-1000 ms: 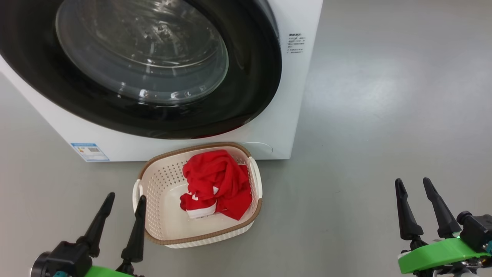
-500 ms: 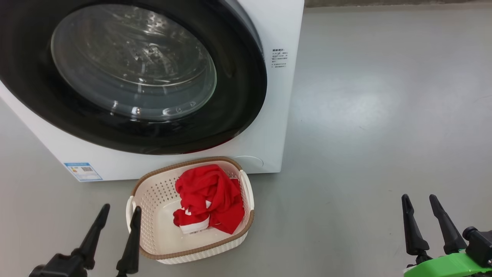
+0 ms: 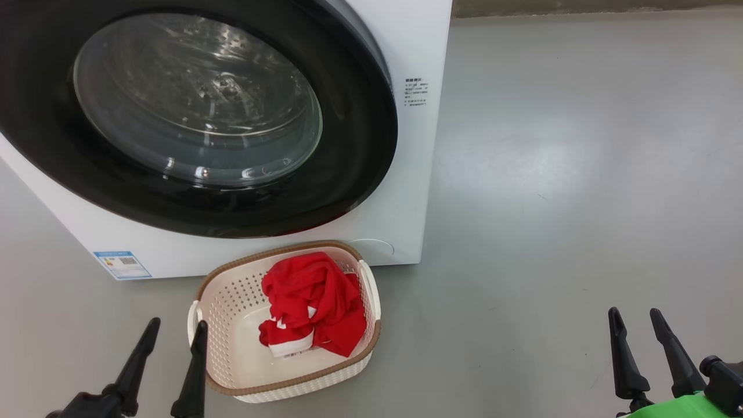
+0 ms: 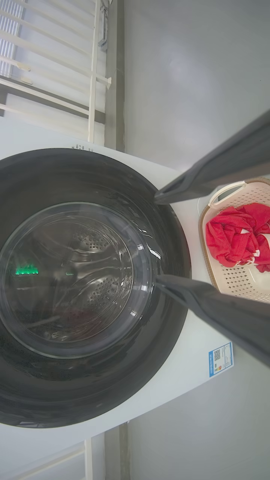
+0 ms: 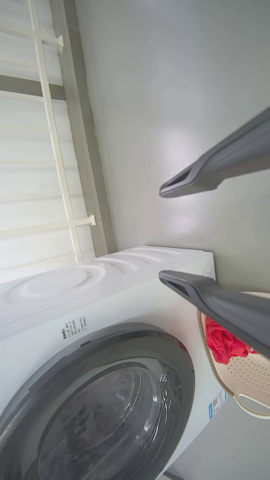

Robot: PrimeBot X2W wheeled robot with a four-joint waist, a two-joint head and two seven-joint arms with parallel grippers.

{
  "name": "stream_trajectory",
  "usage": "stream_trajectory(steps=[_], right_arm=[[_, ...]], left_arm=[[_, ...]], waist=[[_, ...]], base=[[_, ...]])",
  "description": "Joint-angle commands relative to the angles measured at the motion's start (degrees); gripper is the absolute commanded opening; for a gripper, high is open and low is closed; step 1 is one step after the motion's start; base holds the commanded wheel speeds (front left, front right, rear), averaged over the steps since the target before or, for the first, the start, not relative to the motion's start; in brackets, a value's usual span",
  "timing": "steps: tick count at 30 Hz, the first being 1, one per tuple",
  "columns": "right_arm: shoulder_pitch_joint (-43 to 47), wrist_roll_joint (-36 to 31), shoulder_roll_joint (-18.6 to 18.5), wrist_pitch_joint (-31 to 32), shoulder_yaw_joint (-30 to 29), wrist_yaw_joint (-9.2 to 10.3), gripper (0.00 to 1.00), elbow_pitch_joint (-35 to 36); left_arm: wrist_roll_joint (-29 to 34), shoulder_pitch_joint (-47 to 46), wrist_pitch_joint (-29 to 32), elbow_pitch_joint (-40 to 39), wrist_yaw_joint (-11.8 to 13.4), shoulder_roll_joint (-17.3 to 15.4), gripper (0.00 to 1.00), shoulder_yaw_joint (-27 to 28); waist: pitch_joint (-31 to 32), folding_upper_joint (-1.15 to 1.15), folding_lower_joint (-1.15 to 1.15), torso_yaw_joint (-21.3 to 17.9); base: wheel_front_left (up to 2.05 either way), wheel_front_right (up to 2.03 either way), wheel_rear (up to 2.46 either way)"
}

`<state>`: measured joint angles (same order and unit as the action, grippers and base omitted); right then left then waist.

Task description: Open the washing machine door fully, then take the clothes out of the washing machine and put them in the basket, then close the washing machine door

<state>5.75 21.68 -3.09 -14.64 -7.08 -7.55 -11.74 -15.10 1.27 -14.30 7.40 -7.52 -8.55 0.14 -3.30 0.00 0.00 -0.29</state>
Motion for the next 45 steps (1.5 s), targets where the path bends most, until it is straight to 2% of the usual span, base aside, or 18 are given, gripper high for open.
stream_trajectory(steps=[1,5,6,10,16,22,45], right_arm=[[-0.8,0.2,-0.6,-0.4,0.7,0.06,1.0,1.5],[-0.7,0.2,-0.5,-0.4,0.7,0.06,1.0,1.6],[0.0,0.0,0.1,0.0,0.1,0.0,0.0,-0.2],[0.0,0.3,1.2,0.1,0.5,0.0,0.0,-3.8],[-0.5,3.6,1.2,1.1,0.5,0.0,0.0,-3.6],[-1.0,6.5,1.1,2.0,0.5,0.01,0.0,-3.6],[-3.3,19.4,1.0,5.9,0.5,0.02,0.0,-3.4]], left_arm=[[0.1,-0.8,-0.7,-1.9,0.0,-1.0,1.0,2.5],[0.0,-0.6,-0.7,-2.3,0.0,-1.0,1.0,2.6],[0.0,0.0,0.1,-0.5,0.0,0.1,0.0,0.2],[-0.3,0.3,0.5,3.0,0.0,1.8,0.0,-0.6],[-4.1,0.0,1.4,3.1,0.0,1.9,0.0,-0.3],[-7.2,-0.3,2.2,3.3,0.0,2.1,0.0,-0.1],[-21.5,-1.9,5.8,4.2,0.0,2.6,0.0,1.1]], waist=[[0.0,0.0,0.0,0.0],[0.1,0.0,0.0,-0.1],[0.1,0.0,0.0,-0.1],[0.1,0.0,0.0,-0.1],[0.4,0.0,0.11,0.0],[0.4,0.0,0.01,0.0],[1.0,0.0,0.0,0.0]], base=[[0.0,0.0,0.0],[0.0,0.0,0.0],[0.0,0.0,0.0],[0.0,0.0,0.0],[0.0,0.0,0.0],[0.0,0.0,0.0],[0.0,0.0,0.0]])
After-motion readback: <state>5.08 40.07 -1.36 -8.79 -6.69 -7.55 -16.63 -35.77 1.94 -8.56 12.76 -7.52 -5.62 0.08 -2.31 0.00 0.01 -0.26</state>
